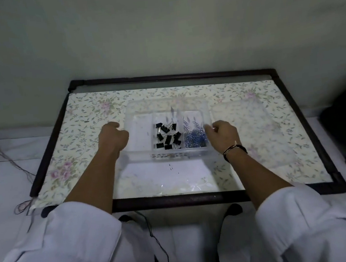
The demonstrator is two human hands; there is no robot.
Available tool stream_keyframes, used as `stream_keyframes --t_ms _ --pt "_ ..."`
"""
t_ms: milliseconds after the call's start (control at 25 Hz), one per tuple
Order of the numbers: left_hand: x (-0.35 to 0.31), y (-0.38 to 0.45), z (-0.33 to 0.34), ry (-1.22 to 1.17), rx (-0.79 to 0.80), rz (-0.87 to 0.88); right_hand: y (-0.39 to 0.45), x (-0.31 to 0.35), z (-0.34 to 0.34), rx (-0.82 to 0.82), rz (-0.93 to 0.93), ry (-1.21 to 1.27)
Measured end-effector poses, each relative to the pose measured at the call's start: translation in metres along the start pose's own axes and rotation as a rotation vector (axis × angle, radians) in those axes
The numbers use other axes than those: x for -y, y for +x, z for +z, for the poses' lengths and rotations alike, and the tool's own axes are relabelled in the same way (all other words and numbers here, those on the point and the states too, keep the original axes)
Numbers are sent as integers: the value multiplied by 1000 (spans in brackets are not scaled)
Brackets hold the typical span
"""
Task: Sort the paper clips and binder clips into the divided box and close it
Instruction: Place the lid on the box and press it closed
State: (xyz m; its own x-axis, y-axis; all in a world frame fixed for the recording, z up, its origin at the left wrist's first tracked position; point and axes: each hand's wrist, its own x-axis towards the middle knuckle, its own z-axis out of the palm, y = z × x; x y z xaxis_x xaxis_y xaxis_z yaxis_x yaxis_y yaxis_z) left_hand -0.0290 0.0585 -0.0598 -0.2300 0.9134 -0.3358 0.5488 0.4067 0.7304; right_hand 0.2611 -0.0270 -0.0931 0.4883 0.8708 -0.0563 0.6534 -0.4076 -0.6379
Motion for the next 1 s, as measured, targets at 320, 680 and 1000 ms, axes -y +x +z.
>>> stream_keyframes --t_ms 320,680,1000 --pt "-21 -6 6 160 -109 274 10 -42 -10 190 100 -440" --pt "-84 -44 -9 -867 719 -167 -3 54 -131 273 -352 0" --pt "-39 -28 -20 -868 555 -209 -6 53 -64 23 -387 -63"
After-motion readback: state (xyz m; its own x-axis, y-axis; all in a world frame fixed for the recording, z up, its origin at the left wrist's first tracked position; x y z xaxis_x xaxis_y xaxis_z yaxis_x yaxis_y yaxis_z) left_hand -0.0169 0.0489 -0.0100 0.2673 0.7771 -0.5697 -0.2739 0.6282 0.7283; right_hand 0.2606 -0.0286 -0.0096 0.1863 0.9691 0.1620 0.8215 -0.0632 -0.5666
